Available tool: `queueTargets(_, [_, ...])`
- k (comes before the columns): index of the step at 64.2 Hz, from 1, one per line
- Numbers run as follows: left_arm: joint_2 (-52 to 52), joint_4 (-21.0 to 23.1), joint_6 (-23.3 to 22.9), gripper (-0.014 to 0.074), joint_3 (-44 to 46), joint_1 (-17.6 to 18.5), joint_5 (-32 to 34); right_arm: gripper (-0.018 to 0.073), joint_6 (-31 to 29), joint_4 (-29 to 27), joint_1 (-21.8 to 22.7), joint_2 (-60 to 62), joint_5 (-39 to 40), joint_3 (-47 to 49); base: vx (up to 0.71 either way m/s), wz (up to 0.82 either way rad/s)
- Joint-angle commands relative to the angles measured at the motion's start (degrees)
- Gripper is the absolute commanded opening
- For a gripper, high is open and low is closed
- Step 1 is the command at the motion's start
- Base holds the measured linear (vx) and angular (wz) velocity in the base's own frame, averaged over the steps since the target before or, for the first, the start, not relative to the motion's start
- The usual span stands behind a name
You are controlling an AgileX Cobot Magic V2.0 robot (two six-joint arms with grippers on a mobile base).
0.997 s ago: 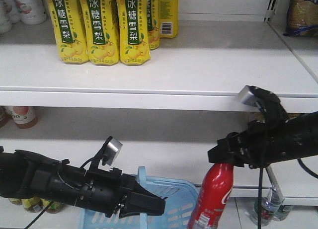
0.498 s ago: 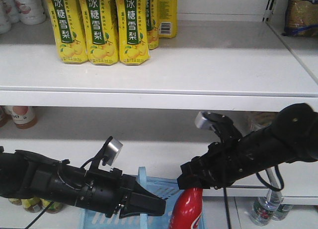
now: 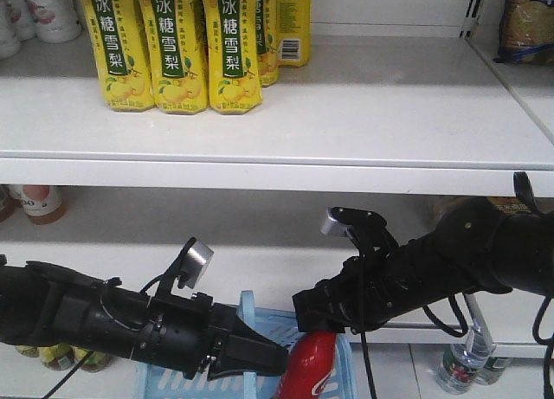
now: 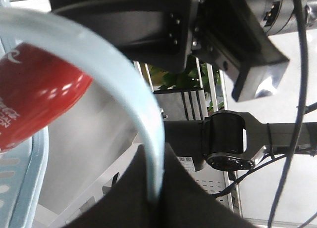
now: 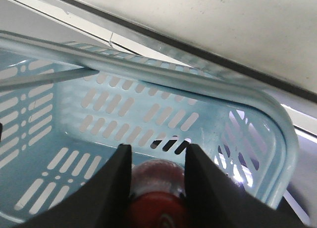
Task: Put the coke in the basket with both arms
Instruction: 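Move the held can with the right gripper over the basket, then lower the can into the basket and open the right gripper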
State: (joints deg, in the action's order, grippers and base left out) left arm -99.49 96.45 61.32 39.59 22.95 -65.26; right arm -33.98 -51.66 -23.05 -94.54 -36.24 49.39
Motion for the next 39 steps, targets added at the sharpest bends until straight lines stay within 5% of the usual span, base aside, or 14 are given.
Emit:
queueTargets(1, [2.86,5.82,0.14,-0.0006,0.93,0.23,-4.79,0.0125,0.46,-2.49,0.13,2.21,-1.44,1.81,0.00,0.00])
queueTargets(21, [2.86,5.82,0.14,-0.0006,0.93,0.23,-4.79,0.0419,0.46,-2.30,0.13,2.89,-3.18,1.81,0.00,0.00])
queueTargets(39, [2.86,5.81,0.14,-0.0006,0.93,0.23,-4.80,0.0452,3.96,3.91,0.13,6.83,-6.54,1.76,0.00,0.00])
